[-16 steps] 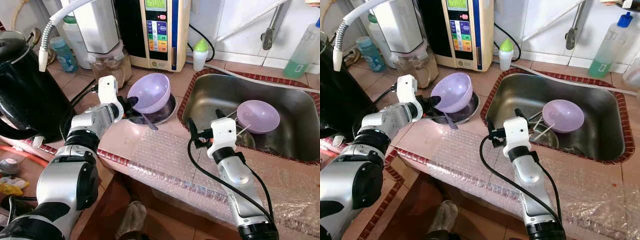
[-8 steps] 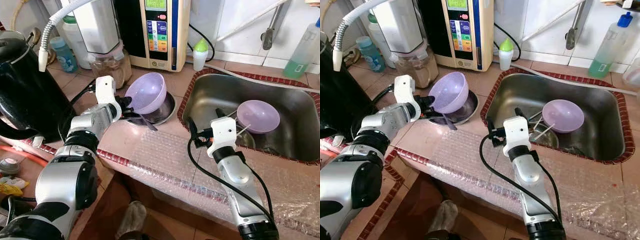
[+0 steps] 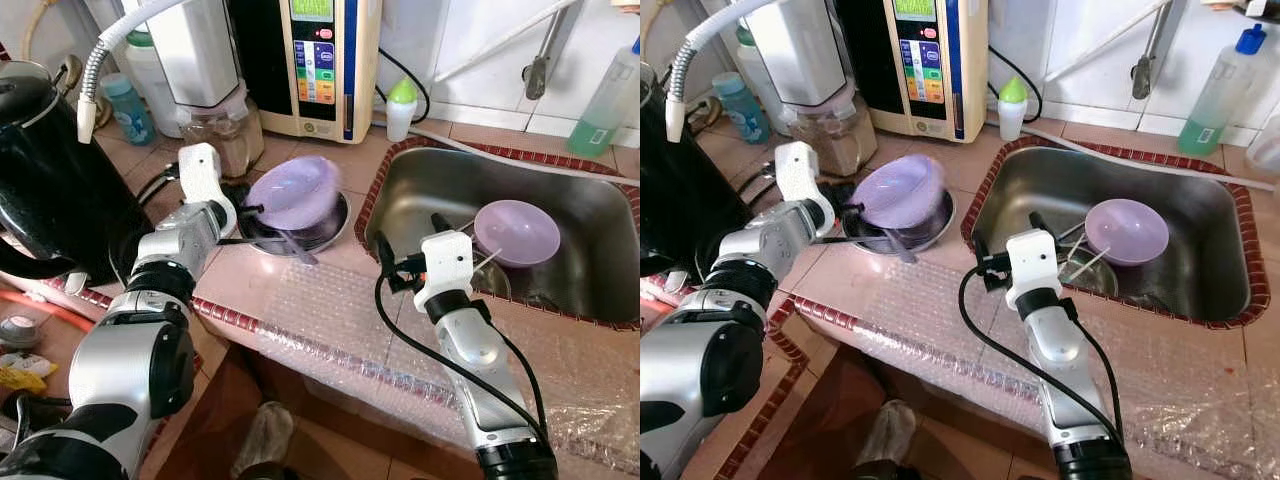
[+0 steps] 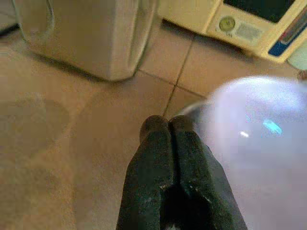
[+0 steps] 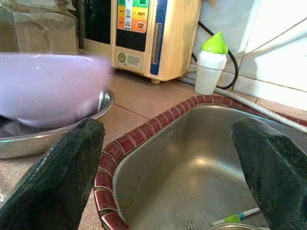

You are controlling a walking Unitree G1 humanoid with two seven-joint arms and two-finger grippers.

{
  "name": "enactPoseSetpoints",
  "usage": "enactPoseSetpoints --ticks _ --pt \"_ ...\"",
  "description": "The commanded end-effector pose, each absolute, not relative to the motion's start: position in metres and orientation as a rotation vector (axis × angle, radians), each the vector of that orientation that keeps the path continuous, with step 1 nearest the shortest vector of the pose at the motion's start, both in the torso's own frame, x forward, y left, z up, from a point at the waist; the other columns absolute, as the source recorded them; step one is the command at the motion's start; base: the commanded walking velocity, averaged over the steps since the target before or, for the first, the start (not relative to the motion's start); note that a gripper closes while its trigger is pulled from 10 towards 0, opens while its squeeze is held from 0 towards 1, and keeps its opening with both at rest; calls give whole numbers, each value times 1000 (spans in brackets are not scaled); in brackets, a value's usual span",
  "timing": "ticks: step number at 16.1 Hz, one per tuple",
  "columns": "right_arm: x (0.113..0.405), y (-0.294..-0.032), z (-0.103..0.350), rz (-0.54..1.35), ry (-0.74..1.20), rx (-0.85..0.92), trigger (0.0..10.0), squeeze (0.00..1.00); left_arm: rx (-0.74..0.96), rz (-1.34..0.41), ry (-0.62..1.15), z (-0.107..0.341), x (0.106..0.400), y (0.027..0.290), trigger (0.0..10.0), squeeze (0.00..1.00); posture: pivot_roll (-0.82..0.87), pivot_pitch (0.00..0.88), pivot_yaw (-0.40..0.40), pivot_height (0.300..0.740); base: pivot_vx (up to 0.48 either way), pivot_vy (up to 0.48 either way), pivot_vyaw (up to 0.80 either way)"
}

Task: Kitchen organization

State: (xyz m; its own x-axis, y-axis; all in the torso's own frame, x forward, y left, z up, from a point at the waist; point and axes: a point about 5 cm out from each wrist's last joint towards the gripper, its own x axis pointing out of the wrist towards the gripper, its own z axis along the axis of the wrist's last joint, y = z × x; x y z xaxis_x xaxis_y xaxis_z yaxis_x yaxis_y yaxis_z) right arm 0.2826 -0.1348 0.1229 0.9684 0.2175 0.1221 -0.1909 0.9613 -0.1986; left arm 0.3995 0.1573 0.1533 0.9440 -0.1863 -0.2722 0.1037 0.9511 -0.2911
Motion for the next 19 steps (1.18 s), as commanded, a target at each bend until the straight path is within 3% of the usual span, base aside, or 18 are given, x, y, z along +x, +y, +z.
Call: enactPoseSetpoints --ticks 1,7,8,9,16,19 --pt "284 -130 124 224 -151 -185 10000 0 -271 -132 265 160 402 161 0 0 -92 0 118 740 0 0 0" --pt "286 -130 125 227 -157 -184 10000 0 -277 -130 216 164 402 158 0 0 -88 0 113 740 0 0 0" --pt "286 -131 126 227 -158 -184 10000 0 -263 -140 166 174 404 158 3137 51 -87 0 110 740 0 0 0" --pt "287 -130 125 229 -158 -183 10000 0 -261 -156 105 188 407 155 10000 1000 -82 0 108 740 0 0 0" --pt "286 -127 122 238 -150 -174 10000 0 13 -419 -139 204 384 134 10000 1000 -64 0 104 740 0 0 0" --pt "286 -127 121 240 -147 -174 10000 0 43 -544 -171 205 372 125 10000 1000 -59 0 103 740 0 0 0"
